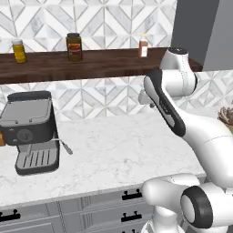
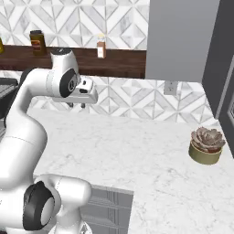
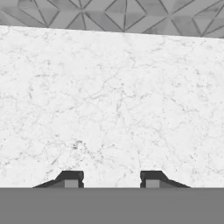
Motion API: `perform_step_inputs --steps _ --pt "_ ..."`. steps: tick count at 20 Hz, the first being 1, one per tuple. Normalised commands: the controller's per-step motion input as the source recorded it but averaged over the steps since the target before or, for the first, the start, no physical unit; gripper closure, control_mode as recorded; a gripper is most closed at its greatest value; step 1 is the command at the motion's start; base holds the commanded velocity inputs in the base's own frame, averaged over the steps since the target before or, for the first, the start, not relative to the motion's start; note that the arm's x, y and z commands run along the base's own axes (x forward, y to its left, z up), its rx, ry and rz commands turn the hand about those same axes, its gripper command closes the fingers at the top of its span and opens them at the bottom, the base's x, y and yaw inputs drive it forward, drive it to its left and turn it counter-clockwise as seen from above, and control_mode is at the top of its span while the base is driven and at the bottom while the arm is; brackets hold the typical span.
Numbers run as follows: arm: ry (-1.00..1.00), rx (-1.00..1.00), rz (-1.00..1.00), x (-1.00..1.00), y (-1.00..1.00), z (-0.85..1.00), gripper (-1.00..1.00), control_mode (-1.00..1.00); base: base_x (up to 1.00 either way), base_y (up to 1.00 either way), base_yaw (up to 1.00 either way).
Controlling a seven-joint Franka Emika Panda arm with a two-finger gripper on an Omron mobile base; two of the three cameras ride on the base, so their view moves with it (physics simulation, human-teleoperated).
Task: Take a straw from the drawer in front and place it inside the glass cup on the dining counter.
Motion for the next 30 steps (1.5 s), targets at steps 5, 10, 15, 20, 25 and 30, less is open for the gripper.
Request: perform_step_inputs --steps 5,10,15,20,25,30 --pt "0.00 0.00 0.00 -0.01 0.00 0.00 -1.00 1.00 -0.42 0.01 0.00" --pt "0.00 0.00 0.00 0.00 0.00 0.00 -1.00 1.00 -0.72 0.34 -0.13" --pt "0.00 0.00 0.00 0.00 0.00 0.00 -1.00 1.00 -0.02 0.86 -0.53" --pt "0.00 0.00 0.00 0.00 0.00 0.00 -1.00 1.00 0.01 0.71 -0.65" --pt "0.00 0.00 0.00 0.00 0.00 0.00 -1.00 1.00 -0.06 0.67 -0.64" --pt "0.00 0.00 0.00 0.00 0.00 0.00 -1.00 1.00 -0.38 0.74 -0.58"
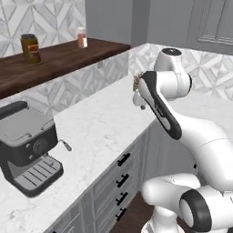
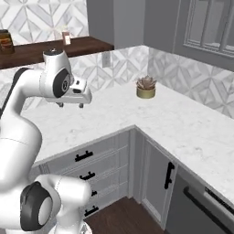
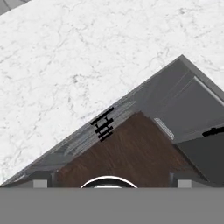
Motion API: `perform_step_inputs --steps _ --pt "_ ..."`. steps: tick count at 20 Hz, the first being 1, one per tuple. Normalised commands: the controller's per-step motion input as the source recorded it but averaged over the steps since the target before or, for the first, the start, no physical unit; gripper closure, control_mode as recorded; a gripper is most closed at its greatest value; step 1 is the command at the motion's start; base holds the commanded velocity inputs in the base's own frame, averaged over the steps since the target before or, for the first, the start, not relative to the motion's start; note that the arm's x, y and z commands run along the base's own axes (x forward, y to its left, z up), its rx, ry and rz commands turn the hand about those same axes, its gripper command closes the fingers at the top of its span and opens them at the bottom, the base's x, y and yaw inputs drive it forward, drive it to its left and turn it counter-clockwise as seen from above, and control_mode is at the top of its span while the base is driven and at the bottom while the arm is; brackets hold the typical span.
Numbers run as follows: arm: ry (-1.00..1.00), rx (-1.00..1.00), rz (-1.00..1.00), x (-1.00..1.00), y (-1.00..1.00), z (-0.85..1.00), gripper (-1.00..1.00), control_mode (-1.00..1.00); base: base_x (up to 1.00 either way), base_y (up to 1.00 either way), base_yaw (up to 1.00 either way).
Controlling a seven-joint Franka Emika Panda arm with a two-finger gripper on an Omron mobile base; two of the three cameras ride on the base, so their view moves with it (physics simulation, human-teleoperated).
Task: Take a straw from the drawer in front and place it inside the glass cup on the dining counter.
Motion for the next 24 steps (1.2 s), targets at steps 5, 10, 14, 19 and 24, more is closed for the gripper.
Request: perform_step_inputs --steps 5,10,14,19,24 --pt "0.00 0.00 0.00 0.00 0.00 0.00 -1.00 1.00 -0.55 0.66 -0.47" --pt "0.00 0.00 0.00 0.00 0.00 0.00 -1.00 1.00 -0.12 0.52 -0.48" --pt "0.00 0.00 0.00 0.00 0.00 0.00 -1.00 1.00 -0.01 0.41 -0.49" --pt "0.00 0.00 0.00 0.00 0.00 0.00 -1.00 1.00 -0.33 0.59 -0.45" --pt "0.00 0.00 0.00 0.00 0.00 0.00 -1.00 1.00 -0.58 0.44 -0.37"
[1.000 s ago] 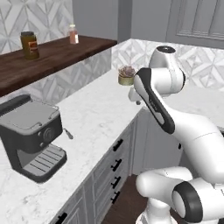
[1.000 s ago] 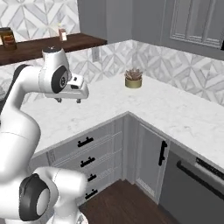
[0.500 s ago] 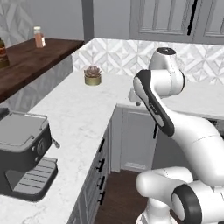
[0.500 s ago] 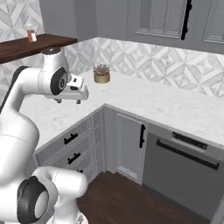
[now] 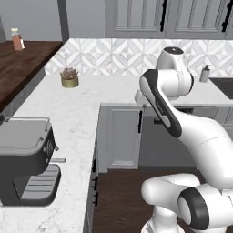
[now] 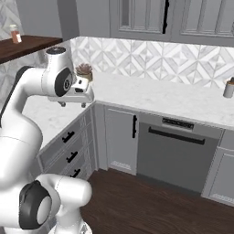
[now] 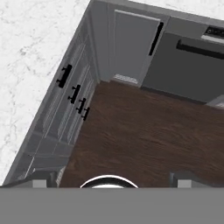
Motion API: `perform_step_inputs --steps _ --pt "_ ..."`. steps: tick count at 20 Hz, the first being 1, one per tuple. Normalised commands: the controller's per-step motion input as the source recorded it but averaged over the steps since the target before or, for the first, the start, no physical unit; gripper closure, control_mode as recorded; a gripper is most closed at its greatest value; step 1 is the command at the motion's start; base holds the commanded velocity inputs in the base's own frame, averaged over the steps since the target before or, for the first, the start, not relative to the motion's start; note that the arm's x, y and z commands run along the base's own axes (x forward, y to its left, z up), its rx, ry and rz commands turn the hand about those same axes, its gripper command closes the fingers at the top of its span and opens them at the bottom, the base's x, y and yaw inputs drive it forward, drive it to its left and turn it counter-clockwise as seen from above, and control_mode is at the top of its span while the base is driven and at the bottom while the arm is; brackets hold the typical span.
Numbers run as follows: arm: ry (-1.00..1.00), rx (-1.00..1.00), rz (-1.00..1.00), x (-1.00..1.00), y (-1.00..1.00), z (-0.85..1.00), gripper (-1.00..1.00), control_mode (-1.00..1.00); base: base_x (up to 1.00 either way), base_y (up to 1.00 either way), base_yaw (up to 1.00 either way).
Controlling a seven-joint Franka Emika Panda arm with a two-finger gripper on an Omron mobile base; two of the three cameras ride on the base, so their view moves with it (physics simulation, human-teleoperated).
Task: Take a straw from the drawer in front and place it inside the glass cup on the dining counter.
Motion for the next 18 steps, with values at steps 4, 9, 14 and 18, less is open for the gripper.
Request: perform_step_inputs --steps 4,9,14,18 --pt "0.00 0.08 -0.04 -0.01 0.01 0.00 -1.00 -1.00 -0.10 0.16 -0.19" --pt "0.00 0.50 -0.10 0.00 -0.24 0.00 -1.00 -1.00 0.00 0.00 0.00" --pt "0.00 0.62 -0.02 0.00 -0.56 -0.34 -1.00 -1.00 0.00 0.00 0.00" --pt "0.00 0.62 0.00 0.00 -0.40 -0.79 -1.00 -1.00 0.00 0.00 0.00"
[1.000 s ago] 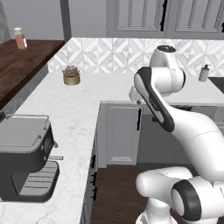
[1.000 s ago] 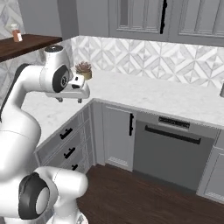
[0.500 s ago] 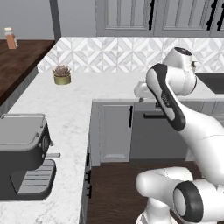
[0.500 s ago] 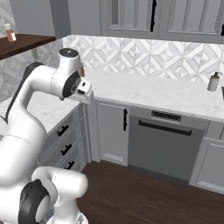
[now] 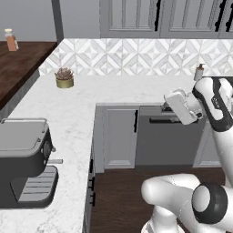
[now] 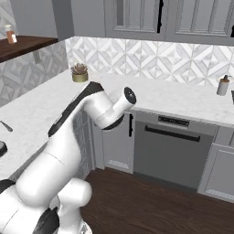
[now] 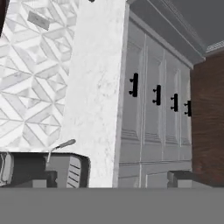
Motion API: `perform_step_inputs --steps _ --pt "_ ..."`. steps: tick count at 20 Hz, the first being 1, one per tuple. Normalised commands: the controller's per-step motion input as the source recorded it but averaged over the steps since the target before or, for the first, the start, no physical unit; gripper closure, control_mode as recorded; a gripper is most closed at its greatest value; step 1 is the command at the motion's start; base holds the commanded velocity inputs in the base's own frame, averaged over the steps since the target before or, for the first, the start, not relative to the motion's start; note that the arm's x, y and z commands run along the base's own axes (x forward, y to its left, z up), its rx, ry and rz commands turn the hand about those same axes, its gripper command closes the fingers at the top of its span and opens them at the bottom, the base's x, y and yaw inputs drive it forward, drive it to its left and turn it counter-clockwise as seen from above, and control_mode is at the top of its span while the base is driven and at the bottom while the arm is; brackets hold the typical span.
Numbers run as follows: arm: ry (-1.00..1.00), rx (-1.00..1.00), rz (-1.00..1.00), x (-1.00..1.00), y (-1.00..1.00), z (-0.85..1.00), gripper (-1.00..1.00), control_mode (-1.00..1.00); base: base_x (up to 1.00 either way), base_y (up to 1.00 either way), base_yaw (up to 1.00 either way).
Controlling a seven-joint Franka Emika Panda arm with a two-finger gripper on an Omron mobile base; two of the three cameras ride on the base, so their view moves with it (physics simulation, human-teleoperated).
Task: Take a straw from the drawer in front and place it inside the glass cup on the dining counter.
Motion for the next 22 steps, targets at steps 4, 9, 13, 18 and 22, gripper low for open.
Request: perform_step_inputs --steps 4,9,13,18,22 --pt "-0.05 0.48 0.01 0.16 -0.05 -0.89 -1.00 -1.00 0.00 0.00 0.00" --pt "-0.06 0.20 0.08 0.37 0.19 -0.83 -1.00 -1.00 0.00 0.00 0.00" --pt "0.00 0.08 0.11 0.59 0.44 -0.74 -1.00 -1.00 0.00 0.00 0.00" --pt "0.00 0.07 0.16 0.77 0.36 -0.58 -1.00 -1.00 0.00 0.00 0.00" --pt "0.00 0.09 0.21 0.70 0.41 -0.52 -1.00 -1.00 0.00 0.00 0.00"
